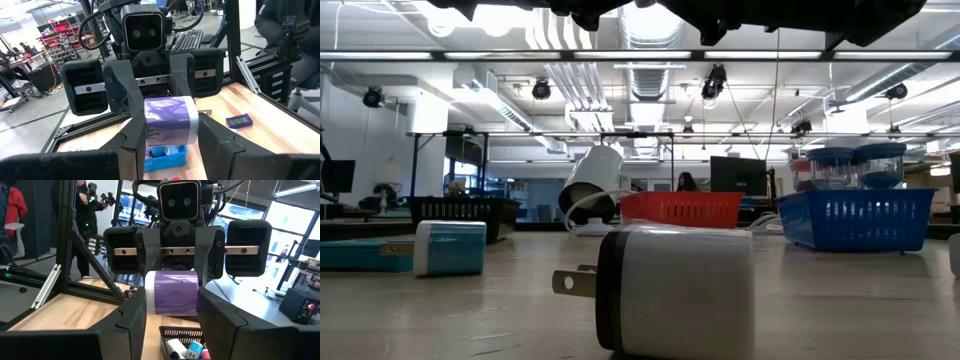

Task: Pick & Place Office items
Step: Put the purple charger adapter into the black bin

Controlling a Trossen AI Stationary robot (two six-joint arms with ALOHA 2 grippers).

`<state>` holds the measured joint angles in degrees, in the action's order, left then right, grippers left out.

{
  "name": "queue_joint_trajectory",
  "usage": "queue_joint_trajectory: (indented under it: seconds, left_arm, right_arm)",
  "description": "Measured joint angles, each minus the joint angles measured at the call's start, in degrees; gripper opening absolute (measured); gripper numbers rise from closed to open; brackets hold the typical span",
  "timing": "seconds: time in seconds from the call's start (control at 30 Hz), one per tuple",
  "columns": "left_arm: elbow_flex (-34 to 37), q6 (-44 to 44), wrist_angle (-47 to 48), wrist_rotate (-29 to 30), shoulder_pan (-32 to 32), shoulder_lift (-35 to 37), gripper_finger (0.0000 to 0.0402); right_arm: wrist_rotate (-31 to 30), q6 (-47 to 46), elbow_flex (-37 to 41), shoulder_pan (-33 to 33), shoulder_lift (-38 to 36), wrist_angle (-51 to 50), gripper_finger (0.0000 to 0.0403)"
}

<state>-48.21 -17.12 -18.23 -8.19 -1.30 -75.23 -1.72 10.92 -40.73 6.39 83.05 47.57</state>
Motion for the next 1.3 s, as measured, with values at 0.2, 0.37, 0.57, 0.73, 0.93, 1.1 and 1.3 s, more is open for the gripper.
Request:
queue_joint_trajectory:
  seconds: [0.2, 0.37, 0.57, 0.73, 0.93, 1.1, 1.3]
  left_arm:
    - [0.00, 0.17, 0.08, -0.02, 0.02, 0.07, 0.0125]
    - [0.33, 0.42, 0.04, -0.02, 0.07, 0.10, 0.0124]
    - [0.46, 1.72, 0.34, 0.46, 0.11, 0.18, 0.0124]
    - [0.50, 1.70, 0.34, 0.46, 0.11, 0.37, 0.0124]
    - [0.50, 2.10, 0.32, 0.47, 0.11, 0.51, 0.0124]
    - [0.55, 2.58, 0.32, 0.46, 0.11, 0.51, 0.0124]
    - [0.66, 2.91, 3.57, 0.44, 0.11, 3.21, 0.0124]
  right_arm:
    - [-0.08, 0.36, -0.02, 0.00, 0.00, -0.02, 0.0159]
    - [-1.23, 0.61, -0.04, -0.07, 0.00, -0.23, 0.0171]
    - [-1.61, 0.42, -0.04, -0.04, -0.09, -0.04, 0.0180]
    - [-1.68, -0.11, -0.04, -0.04, -0.22, -0.05, 0.0188]
    - [-1.70, -1.09, -0.04, -0.03, -1.13, -0.04, 0.0199]
    - [-1.77, -1.06, -0.04, -0.04, -2.07, -0.84, 0.0201]
    - [-1.90, -0.63, -0.02, -0.04, -7.78, -7.61, 0.0201]
